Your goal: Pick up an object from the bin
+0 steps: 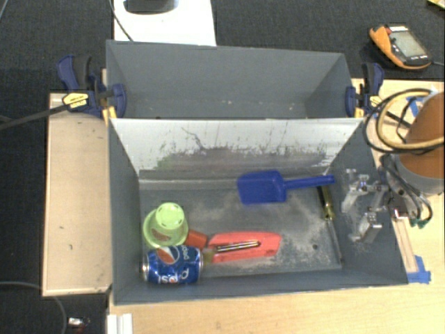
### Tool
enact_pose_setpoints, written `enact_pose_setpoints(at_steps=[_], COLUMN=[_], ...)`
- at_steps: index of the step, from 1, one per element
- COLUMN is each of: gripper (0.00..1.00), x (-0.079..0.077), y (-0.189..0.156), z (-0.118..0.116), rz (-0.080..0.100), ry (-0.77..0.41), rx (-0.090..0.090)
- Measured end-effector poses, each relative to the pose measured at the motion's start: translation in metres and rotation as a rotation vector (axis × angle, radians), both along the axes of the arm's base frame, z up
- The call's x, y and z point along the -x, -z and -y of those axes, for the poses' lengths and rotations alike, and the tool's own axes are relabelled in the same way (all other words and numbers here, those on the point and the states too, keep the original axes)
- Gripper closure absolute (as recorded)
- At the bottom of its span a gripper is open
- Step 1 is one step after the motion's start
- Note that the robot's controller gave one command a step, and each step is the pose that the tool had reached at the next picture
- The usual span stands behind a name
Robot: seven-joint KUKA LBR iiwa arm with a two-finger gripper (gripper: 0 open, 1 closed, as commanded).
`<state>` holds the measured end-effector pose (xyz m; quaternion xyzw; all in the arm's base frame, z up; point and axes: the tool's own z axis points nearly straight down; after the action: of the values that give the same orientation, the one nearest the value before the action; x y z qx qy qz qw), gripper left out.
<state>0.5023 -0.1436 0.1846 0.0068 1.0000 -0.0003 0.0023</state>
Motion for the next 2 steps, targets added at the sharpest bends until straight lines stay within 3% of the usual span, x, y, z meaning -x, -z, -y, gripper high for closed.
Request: enact_pose_setpoints(at_steps=[1,2], gripper=[0.00,0.00], x=[0.004,-0.007], y=[-0.013,0.058], z=[-0.003,-0.059], rz=[-0.005,0.010], ry=[-0.004,-0.158], rx=[-0.001,0.003])
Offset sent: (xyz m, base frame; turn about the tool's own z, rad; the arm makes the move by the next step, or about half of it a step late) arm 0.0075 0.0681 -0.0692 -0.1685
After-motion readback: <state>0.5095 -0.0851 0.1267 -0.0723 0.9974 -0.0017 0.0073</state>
